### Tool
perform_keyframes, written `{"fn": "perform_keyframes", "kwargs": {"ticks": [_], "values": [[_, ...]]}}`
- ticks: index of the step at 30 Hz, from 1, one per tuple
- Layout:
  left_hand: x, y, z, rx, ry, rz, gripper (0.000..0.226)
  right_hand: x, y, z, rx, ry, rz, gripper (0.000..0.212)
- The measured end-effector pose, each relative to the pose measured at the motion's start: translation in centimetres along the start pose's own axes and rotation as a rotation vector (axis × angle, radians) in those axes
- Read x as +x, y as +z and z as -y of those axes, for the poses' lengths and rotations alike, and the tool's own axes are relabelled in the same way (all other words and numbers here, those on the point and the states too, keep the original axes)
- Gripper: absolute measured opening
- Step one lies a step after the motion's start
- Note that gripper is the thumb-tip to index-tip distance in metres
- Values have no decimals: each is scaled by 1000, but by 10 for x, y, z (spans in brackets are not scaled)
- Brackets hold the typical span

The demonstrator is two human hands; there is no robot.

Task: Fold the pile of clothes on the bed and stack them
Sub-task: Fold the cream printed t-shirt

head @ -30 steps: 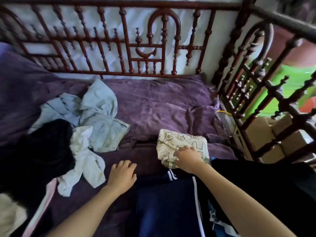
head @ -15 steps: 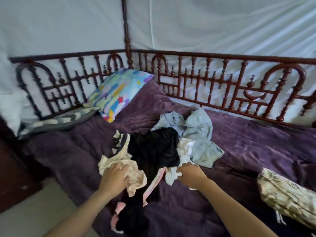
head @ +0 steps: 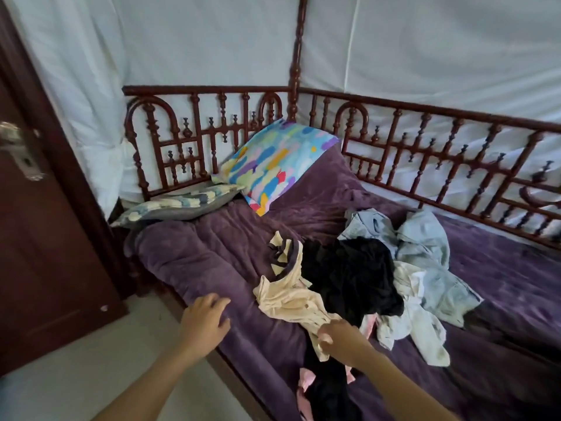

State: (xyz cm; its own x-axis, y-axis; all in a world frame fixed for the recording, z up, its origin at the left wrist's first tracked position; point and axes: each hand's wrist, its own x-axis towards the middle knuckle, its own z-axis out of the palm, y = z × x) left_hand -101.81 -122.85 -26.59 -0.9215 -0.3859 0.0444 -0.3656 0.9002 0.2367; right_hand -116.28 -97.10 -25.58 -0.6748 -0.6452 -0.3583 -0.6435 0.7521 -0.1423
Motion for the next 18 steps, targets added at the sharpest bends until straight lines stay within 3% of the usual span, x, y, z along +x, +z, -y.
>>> {"fn": "perform_keyframes", "kwargs": {"ticks": [8, 15, 18], "values": [[61, 6, 9, 90, 86, -11, 56, 89, -5, -18, 199, 88, 5, 38], [141, -16, 55, 2, -83, 95, 50, 207, -9, 9, 335, 104, 93, 36], [163, -11, 74, -56, -154, 116, 69, 246, -4, 22, 374, 141, 149, 35]]}}
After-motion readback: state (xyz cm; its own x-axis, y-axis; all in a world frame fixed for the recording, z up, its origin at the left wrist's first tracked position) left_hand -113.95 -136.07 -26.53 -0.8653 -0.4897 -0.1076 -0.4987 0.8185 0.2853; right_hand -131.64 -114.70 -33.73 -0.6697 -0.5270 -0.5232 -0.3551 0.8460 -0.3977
